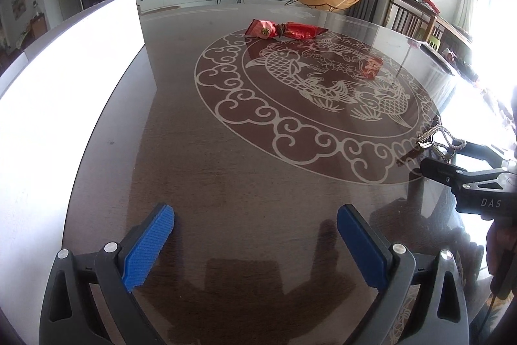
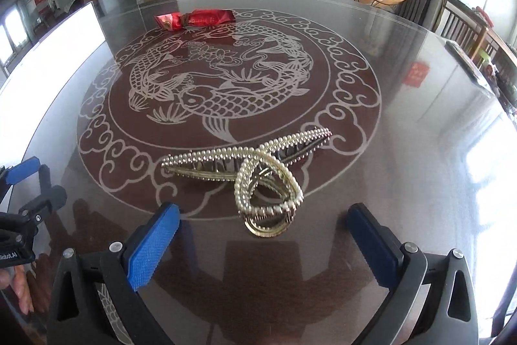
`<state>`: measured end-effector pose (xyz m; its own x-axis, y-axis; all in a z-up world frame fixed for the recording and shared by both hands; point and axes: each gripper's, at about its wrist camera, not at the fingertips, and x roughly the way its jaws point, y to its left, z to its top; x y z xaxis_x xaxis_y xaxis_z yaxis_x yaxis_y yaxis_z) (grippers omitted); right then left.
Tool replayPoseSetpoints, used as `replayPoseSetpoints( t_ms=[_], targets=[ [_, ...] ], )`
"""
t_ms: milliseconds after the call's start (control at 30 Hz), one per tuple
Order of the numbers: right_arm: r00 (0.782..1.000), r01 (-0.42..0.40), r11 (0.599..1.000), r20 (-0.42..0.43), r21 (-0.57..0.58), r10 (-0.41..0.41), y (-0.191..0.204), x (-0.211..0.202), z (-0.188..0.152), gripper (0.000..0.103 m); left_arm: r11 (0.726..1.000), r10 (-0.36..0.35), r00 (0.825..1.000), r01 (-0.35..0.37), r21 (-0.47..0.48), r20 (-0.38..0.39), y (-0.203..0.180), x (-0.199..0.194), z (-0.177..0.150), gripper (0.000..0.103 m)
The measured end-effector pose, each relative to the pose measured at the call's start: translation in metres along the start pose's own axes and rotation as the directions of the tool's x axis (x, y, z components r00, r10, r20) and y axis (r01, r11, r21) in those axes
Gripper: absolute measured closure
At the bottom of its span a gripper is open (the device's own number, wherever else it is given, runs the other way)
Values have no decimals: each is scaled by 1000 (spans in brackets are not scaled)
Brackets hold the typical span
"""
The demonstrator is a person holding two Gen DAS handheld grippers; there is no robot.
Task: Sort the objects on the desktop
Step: 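Lower the open right gripper around the pearl-beaded hair clip, then move the left gripper to the red tube packet and grasp it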
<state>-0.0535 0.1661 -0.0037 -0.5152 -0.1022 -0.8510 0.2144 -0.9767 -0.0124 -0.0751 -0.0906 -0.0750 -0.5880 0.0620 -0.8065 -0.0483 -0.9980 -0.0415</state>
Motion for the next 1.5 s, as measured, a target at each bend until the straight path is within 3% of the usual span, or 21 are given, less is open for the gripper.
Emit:
replayPoseSetpoints(
  t_ms=[167, 467, 800, 933, 1133, 1367, 1500],
  targets=[
    [997, -33, 998, 63, -57, 36, -10, 9, 10, 0, 999, 33, 999, -32, 29, -17, -6, 0, 0, 0],
    [998, -14, 1000, 64, -21, 15, -56, 19, 27, 0, 999, 32, 999, -32, 29, -17, -5, 0, 0, 0],
    [998, -16, 1000, 64, -21, 17, -57, 20, 27, 0, 999, 25, 998, -23, 48, -56, -6, 4, 9, 0],
    [998, -16, 1000, 64, -21, 17, -57, 20, 27, 0, 997, 19, 993, -11, 72, -117, -8, 14, 29, 0],
    [998, -16, 1000, 64, -21, 17, -57, 20, 27, 0, 988, 11, 996, 4, 157, -93, -17, 21, 79, 0],
    [998, -16, 1000, 64, -22, 17, -57, 20, 27, 0, 958, 29, 997, -9, 288, -65, -32, 50, 157, 0],
    [998, -16, 1000, 64, -22, 17, -57, 20, 27, 0, 923, 49, 998, -30, 384, -39, -50, 72, 188, 0]
  ],
)
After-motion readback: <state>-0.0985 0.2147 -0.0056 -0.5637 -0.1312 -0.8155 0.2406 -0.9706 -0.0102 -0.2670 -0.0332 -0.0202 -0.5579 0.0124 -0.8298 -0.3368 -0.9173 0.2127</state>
